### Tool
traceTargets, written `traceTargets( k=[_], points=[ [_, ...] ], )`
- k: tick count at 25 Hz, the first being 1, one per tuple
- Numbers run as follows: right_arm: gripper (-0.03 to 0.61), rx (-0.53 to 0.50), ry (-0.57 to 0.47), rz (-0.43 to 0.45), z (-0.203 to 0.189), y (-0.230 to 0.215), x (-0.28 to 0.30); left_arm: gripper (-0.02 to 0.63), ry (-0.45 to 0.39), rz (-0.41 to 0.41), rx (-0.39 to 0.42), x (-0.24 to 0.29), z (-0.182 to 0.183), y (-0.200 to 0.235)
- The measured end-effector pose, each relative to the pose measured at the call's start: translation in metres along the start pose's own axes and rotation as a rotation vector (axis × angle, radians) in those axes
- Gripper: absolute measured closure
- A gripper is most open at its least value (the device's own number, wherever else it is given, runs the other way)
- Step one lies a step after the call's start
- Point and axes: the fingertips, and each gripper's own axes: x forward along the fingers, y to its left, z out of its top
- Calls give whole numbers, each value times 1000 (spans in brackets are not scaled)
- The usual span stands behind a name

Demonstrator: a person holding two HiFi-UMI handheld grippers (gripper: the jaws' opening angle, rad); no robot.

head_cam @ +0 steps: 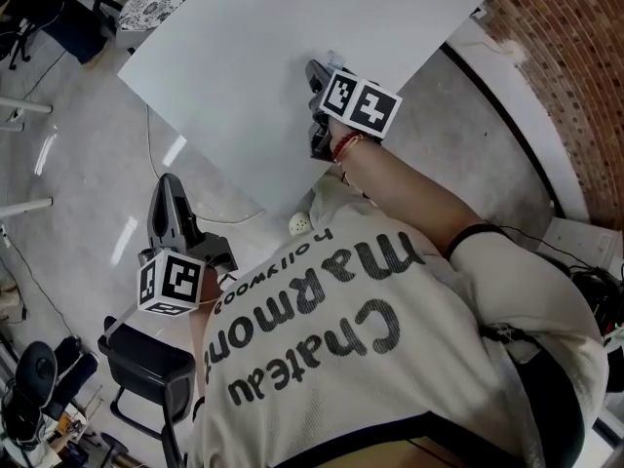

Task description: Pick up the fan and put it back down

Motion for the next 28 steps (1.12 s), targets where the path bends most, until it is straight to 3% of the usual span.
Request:
traceTargets(
  k=[6,18,24,28],
  points=[
    [313,-82,44,77,2,-7,-13,612,23,-68,0,12,-1,-10],
    [316,-73,-60,130,19,-33,-94,612,94,-202,-1,28,-36,-45],
    [318,-25,-91,133,25,-27,-116,612,145,-270,-3,45,-47,-47],
    [318,67,-135,145,41,-44,-137,612,155,-299,-16,51,-56,-58]
  ],
)
